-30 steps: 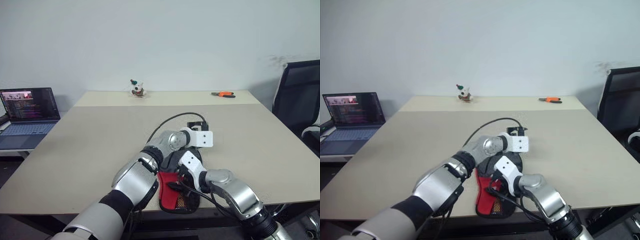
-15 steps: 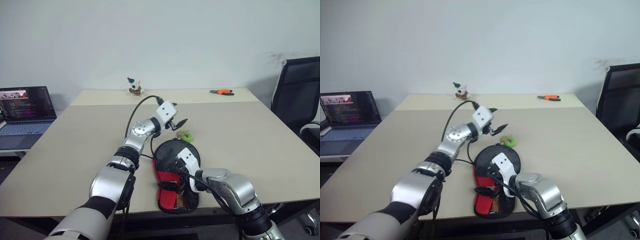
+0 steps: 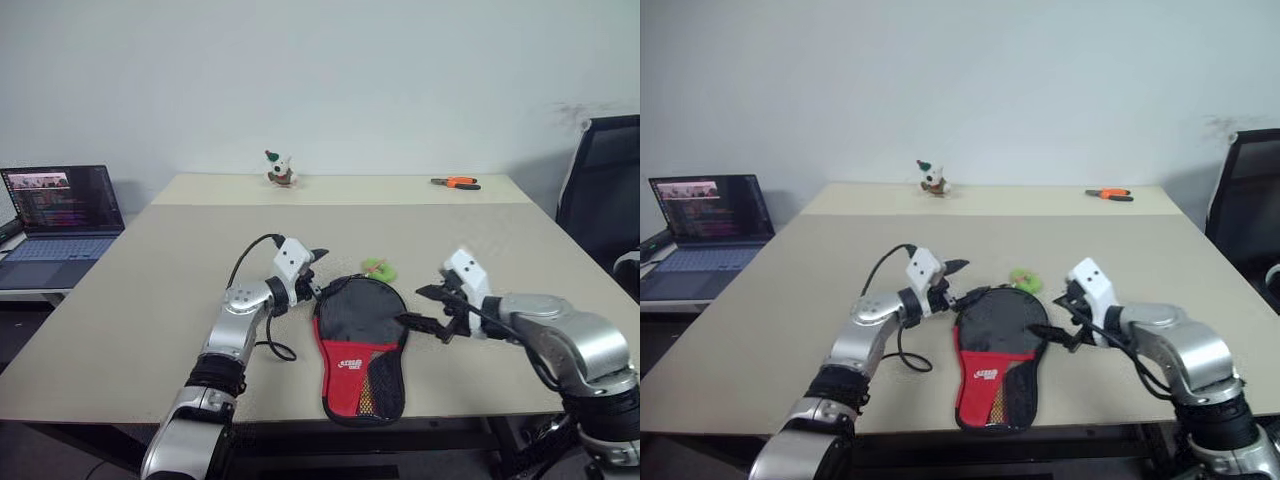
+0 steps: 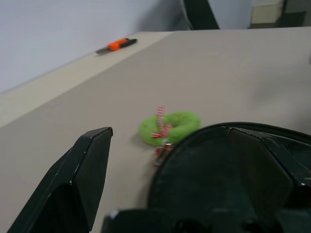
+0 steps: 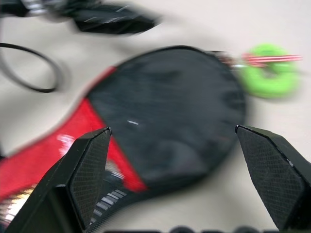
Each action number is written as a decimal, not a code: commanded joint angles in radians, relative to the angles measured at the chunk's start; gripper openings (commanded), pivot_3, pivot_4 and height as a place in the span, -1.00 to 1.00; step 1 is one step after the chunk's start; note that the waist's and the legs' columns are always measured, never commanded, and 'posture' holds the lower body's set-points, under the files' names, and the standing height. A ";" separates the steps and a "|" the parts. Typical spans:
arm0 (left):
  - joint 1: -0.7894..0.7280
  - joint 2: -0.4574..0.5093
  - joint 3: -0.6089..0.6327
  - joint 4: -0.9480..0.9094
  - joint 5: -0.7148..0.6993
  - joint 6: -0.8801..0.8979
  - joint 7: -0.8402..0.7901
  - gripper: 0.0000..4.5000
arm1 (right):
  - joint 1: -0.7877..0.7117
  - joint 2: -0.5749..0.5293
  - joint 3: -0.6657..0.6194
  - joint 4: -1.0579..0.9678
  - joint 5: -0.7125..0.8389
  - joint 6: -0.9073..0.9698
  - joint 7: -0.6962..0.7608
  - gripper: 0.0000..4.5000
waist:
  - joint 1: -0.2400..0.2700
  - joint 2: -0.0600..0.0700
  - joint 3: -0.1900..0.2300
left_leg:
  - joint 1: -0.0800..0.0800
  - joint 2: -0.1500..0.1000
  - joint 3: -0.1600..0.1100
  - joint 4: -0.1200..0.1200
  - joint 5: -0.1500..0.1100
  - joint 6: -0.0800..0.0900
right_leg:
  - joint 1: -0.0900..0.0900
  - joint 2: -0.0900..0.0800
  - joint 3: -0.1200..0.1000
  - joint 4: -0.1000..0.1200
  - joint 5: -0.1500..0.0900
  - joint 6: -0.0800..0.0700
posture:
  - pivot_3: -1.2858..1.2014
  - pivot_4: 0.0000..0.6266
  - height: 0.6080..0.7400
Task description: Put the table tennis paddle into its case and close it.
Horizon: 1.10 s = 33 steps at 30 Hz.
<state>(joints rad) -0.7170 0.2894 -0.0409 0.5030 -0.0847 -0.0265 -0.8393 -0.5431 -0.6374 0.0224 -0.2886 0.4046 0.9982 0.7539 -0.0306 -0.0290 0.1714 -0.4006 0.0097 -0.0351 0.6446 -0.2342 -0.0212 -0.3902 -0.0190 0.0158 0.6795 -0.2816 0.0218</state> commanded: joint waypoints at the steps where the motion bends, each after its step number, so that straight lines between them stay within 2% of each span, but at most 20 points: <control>1: 0.023 0.020 -0.047 -0.071 0.022 -0.004 -0.018 0.93 | -0.028 -0.034 0.016 0.046 -0.040 -0.099 0.018 1.00 | -0.002 0.000 0.000 | 0.000 0.000 0.001 0.000 0.000 0.000 | 0.000 0.000 0.000 0.000 0.000 0.000 | 0.03 -0.52 1.00; 8: 0.031 0.037 -0.069 0.068 0.072 -0.006 0.047 0.93 | -0.061 -0.034 0.051 0.120 -0.077 -0.178 0.029 1.00 | -0.001 0.000 0.002 | 0.000 0.000 0.001 0.000 0.000 0.000 | 0.000 0.000 0.001 0.000 0.000 0.000 | 0.03 -0.52 1.00; 16: 0.034 0.078 -0.039 0.199 0.061 0.005 0.050 0.93 | -0.080 -0.024 0.071 0.175 -0.128 -0.263 0.009 1.00 | -0.001 0.000 0.002 | 0.001 0.000 0.001 0.000 0.000 0.000 | 0.001 0.000 0.001 0.000 0.000 0.000 | 0.03 -0.52 1.00; 20: 0.023 0.061 -0.034 0.144 0.031 0.044 0.033 0.93 | -0.150 -0.011 0.133 0.333 -0.256 -0.423 -0.029 1.00 | -0.003 0.000 0.002 | 0.003 0.001 0.003 0.000 0.000 0.000 | 0.001 0.000 0.002 0.001 0.000 0.001 | 0.03 -0.52 1.00; 25: 0.027 0.047 -0.063 -0.079 -0.031 0.188 -0.045 0.93 | -0.255 -0.029 0.289 0.636 -0.491 -0.788 -0.021 1.00 | -0.001 0.000 0.004 | 0.001 0.000 0.006 0.000 0.000 0.000 | 0.000 0.000 0.002 0.000 0.000 0.000 | 0.03 -0.52 1.00; 29: 0.026 0.047 -0.073 -0.164 -0.045 0.277 -0.056 0.93 | -0.322 0.010 0.330 0.831 -0.569 -0.975 -0.028 1.00 | 0.001 0.000 0.006 | 0.000 0.000 0.007 -0.001 0.000 0.000 | -0.001 0.000 0.002 -0.001 0.000 0.000 | 0.03 -0.52 1.00; 33: 0.034 0.052 -0.084 -0.164 -0.040 0.309 -0.064 0.93 | -0.391 0.086 0.342 1.011 -0.620 -1.109 -0.077 1.00 | -0.004 0.001 0.006 | 0.001 0.001 0.006 -0.001 0.000 0.000 | -0.001 0.000 0.003 0.000 0.000 0.000 | 0.03 -0.52 1.00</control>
<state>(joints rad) -0.6782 0.3324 -0.1211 0.3638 -0.1152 0.2778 -0.8938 -0.8910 -0.5690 0.3734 0.6814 -0.1944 -0.0408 0.7046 -0.0351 -0.0285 0.1778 -0.3993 0.0106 -0.0287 0.6439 -0.2341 -0.0213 -0.3909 -0.0193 0.0192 0.6796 -0.2815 0.0214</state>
